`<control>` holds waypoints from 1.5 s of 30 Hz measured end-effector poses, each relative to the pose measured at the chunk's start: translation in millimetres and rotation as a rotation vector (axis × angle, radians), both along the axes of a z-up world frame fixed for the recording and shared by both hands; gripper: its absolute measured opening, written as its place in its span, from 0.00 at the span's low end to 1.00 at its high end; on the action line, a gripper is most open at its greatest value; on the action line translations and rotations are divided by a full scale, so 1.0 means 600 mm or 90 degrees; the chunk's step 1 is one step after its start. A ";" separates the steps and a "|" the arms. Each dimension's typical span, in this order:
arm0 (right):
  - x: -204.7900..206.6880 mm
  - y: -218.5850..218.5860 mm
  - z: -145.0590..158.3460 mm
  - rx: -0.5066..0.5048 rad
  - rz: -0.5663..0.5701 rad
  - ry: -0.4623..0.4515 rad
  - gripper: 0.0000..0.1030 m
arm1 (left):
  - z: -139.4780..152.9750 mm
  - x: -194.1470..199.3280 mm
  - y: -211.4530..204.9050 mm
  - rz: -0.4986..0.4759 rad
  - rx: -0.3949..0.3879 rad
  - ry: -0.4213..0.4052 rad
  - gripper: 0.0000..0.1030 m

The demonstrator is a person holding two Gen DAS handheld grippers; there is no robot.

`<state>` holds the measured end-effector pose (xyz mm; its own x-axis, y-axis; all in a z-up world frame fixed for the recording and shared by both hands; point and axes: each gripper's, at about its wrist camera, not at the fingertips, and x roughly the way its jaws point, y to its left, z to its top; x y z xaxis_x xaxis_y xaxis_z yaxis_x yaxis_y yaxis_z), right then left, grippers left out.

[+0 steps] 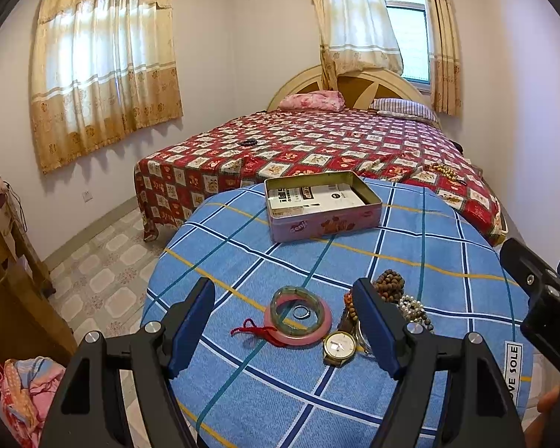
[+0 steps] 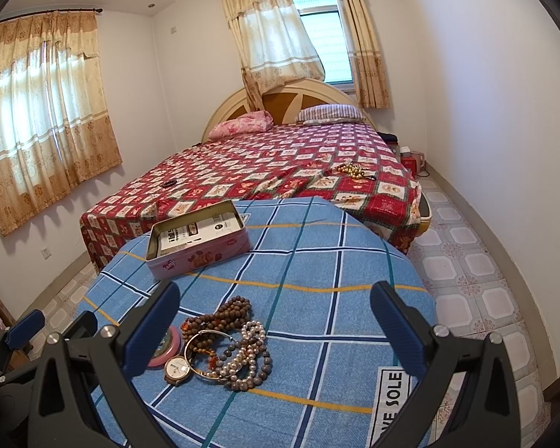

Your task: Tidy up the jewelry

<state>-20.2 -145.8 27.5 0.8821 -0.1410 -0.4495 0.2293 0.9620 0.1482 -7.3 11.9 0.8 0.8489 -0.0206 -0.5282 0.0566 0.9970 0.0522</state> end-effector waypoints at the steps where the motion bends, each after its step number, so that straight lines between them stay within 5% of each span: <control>1: 0.000 -0.001 -0.002 0.001 0.001 0.000 1.00 | -0.001 0.000 0.001 0.000 0.001 0.001 0.74; 29: 0.047 -0.031 -0.040 -0.004 -0.002 0.041 1.00 | -0.044 0.067 0.005 -0.030 0.009 0.049 0.74; 36: 0.074 -0.062 -0.079 0.023 0.025 0.098 0.73 | -0.090 0.113 0.034 -0.060 -0.023 0.119 0.74; 41: 0.094 -0.067 -0.105 0.041 0.044 0.134 0.67 | -0.113 0.134 0.047 -0.081 -0.033 0.136 0.73; 45: 0.103 -0.067 -0.116 0.041 0.056 0.144 0.67 | -0.132 0.164 0.060 -0.090 -0.064 0.173 0.51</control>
<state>41.6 -186.1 -42.0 0.7655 -0.0334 -0.6425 0.1799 0.9699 0.1639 91.0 47.8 -78.5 0.6625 -0.1919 -0.7240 0.1937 0.9776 -0.0819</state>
